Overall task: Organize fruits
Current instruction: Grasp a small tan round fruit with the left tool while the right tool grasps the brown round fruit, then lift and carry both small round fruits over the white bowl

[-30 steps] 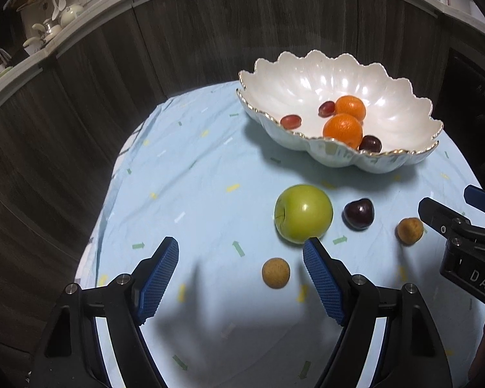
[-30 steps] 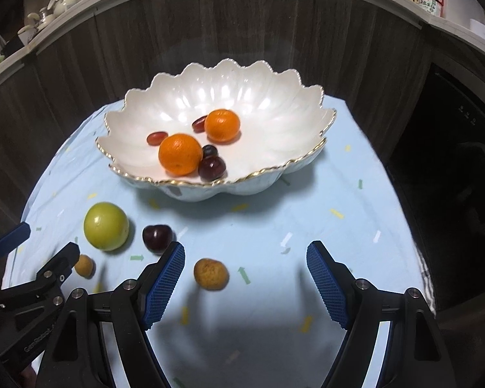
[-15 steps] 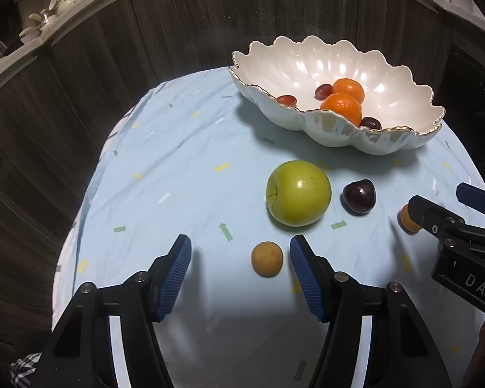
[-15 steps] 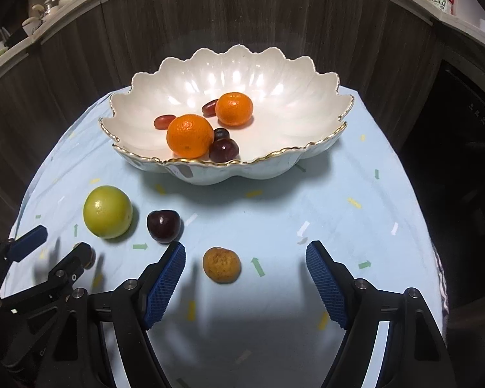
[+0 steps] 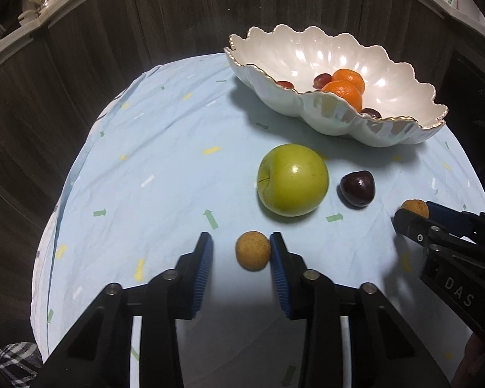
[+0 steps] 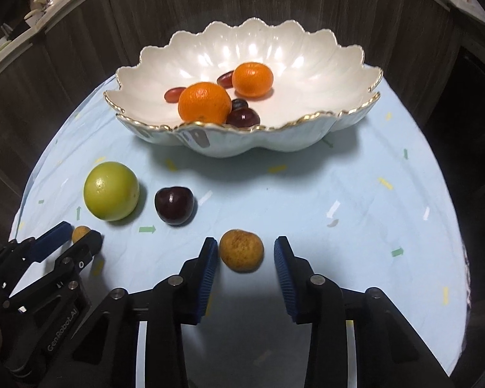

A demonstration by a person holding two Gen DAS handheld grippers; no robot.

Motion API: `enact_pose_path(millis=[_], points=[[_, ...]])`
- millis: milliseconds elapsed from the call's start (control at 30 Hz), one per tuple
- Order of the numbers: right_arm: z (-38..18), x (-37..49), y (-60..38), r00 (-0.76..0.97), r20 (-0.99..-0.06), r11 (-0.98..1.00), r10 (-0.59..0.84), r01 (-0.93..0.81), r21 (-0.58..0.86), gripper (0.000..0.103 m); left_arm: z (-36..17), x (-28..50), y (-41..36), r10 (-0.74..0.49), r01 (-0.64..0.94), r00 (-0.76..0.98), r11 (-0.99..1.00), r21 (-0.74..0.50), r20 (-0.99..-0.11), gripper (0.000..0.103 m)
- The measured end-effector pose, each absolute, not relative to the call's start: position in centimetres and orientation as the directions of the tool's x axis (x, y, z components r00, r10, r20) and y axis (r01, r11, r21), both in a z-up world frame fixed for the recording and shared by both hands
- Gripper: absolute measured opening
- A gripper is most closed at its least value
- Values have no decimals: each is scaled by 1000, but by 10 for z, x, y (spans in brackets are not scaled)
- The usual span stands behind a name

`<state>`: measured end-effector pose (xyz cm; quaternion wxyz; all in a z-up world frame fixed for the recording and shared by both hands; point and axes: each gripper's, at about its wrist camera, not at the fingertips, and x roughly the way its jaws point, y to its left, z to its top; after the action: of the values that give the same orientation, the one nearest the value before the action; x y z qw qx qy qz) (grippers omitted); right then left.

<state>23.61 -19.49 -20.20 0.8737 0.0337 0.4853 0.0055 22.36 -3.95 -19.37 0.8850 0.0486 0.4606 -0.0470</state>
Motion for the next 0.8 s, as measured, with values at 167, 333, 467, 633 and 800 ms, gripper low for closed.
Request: enact_pose_path(millis=[167, 333, 467, 633, 800], points=[[-204, 236, -195, 528, -847, 997, 60, 15, 80, 29, -194, 224, -43, -51, 144, 570, 989, 39, -820, 22], [-204, 235, -195, 530, -846, 996, 65, 15, 86, 28, -193, 223, -43, -50, 144, 570, 989, 39, -820, 22], [-202, 237, -195, 532, -844, 996, 67, 16, 89, 28, -190, 222, -43, -49, 145, 574, 989, 42, -817, 22], [-199, 235, -196, 533, -843, 995, 71, 18, 95, 28, -185, 223, -44, -48, 145, 579, 988, 45, -814, 22], [-192, 234, -198, 539, -839, 994, 78, 23, 107, 28, -177, 224, -44, -51, 145, 577, 989, 41, -815, 22]])
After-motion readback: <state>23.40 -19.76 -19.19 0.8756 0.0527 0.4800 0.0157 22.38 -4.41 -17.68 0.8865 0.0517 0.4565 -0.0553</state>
